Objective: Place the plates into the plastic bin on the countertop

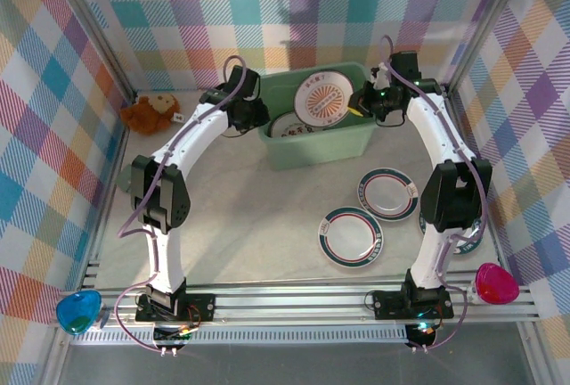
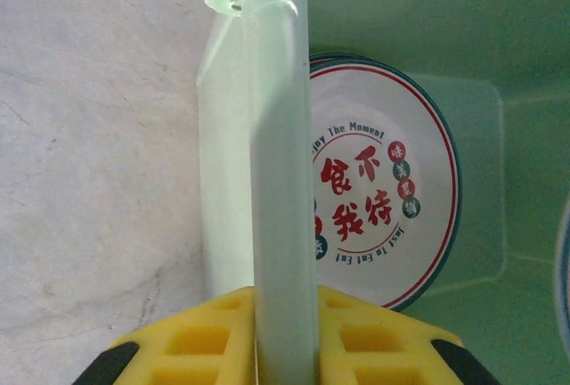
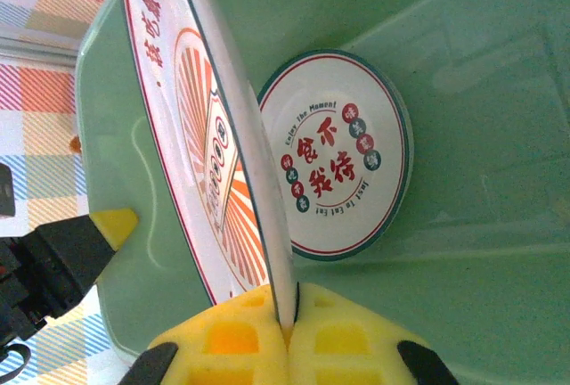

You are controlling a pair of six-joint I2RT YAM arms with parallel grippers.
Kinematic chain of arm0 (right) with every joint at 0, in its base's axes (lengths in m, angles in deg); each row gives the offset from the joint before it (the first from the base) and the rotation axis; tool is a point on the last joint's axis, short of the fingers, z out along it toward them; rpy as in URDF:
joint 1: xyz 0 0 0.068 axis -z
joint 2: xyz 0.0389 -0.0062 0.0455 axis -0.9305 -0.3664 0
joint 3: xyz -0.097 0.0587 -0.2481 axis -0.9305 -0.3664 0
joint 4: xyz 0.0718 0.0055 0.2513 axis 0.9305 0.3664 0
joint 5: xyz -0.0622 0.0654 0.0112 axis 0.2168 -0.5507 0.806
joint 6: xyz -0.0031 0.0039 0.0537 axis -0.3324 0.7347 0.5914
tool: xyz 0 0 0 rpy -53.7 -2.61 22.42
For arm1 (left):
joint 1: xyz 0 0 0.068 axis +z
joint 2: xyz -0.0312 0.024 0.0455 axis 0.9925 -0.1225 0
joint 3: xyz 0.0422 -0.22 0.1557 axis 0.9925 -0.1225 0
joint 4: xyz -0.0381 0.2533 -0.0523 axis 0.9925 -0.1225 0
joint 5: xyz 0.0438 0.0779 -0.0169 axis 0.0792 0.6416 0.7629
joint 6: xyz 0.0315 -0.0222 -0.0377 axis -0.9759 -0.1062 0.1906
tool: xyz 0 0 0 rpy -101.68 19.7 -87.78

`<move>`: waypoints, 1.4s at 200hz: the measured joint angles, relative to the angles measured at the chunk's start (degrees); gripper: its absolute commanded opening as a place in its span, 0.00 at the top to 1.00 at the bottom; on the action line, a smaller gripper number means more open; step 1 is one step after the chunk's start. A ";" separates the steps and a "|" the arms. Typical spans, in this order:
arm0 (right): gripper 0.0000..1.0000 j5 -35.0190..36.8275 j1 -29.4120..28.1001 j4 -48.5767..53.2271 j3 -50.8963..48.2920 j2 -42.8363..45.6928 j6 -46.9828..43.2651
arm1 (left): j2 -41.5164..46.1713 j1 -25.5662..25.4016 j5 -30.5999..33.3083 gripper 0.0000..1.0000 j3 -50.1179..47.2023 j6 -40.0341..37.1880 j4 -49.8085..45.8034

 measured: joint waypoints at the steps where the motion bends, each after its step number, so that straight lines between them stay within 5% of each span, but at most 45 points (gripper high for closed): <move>1: 1.00 -0.04 -0.02 -0.02 0.09 -0.02 0.04 | 0.00 0.07 -0.04 0.86 -0.02 -0.02 0.02; 280: 1.00 -8.26 -8.81 6.23 -1.20 3.15 4.44 | 22.16 9.51 -14.49 0.95 -25.00 -24.11 -10.56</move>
